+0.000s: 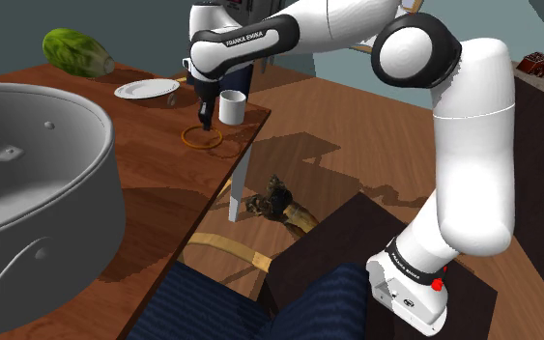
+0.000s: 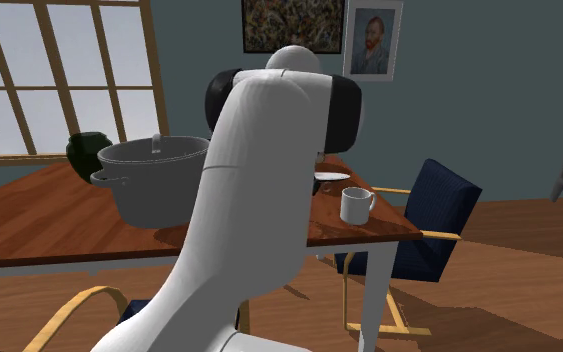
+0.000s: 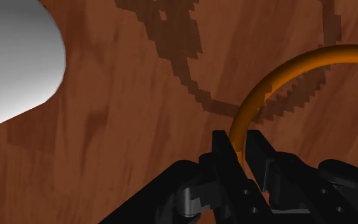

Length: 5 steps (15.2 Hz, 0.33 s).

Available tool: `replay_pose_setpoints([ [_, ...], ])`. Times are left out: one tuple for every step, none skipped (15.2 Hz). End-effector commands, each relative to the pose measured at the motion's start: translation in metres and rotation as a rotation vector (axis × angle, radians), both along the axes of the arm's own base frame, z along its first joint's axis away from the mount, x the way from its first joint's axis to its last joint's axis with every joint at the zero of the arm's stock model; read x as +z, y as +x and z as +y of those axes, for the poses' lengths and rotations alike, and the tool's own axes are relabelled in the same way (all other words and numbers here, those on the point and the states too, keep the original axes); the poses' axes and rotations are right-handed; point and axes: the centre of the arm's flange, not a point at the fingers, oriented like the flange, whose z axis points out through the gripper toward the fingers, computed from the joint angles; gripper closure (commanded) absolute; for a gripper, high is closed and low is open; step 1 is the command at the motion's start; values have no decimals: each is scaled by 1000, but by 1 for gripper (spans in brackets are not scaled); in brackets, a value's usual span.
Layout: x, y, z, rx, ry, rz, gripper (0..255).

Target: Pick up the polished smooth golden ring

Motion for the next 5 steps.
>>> replay_pose_setpoints([
  [10, 0, 1, 0, 0, 0, 255],
  [16, 0, 1, 0, 0, 0, 255],
  [21, 0, 1, 0, 0, 0, 255],
  [22, 0, 1, 0, 0, 0, 255],
  [22, 0, 1, 0, 0, 0, 255],
])
